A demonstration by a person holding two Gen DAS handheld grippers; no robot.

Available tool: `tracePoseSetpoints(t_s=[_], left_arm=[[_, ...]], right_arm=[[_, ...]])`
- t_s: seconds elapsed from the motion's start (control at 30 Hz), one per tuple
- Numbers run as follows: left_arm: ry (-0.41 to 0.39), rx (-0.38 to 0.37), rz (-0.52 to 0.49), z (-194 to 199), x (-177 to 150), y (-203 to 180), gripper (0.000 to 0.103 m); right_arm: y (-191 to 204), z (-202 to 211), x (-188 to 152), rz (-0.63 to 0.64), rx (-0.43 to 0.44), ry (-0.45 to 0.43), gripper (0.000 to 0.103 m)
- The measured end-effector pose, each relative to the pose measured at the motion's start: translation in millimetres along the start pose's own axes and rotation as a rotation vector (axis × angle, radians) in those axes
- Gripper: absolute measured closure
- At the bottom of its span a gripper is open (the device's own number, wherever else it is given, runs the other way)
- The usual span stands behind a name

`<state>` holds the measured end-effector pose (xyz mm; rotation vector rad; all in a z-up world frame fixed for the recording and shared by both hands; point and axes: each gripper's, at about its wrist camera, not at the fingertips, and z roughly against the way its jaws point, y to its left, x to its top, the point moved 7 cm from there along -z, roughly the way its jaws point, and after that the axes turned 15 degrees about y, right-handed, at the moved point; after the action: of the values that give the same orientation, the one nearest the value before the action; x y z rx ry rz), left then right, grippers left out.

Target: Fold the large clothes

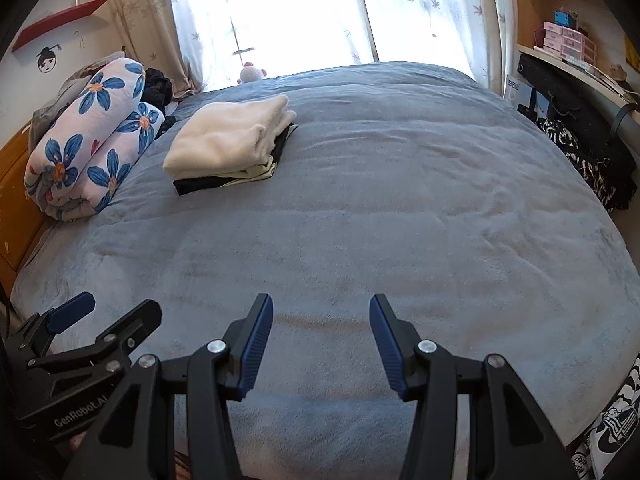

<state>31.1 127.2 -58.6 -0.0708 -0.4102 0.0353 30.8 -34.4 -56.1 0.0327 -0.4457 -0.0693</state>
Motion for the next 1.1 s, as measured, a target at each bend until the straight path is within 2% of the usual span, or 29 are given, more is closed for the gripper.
tracePoseSetpoints(t_s=[0.33,1.1], left_arm=[[0.000,-0.016,-0.004,-1.1,4.1,2.8,0.006],[0.003,0.005,-0.002,-6.2,7.2,-1.0,0.006]], right_arm=[[-1.0,-2.8,-6.3,-0.010,0.003,0.011,0.052],[-0.8,-2.2,-4.3,-0.013,0.005,-0.011,0.052]])
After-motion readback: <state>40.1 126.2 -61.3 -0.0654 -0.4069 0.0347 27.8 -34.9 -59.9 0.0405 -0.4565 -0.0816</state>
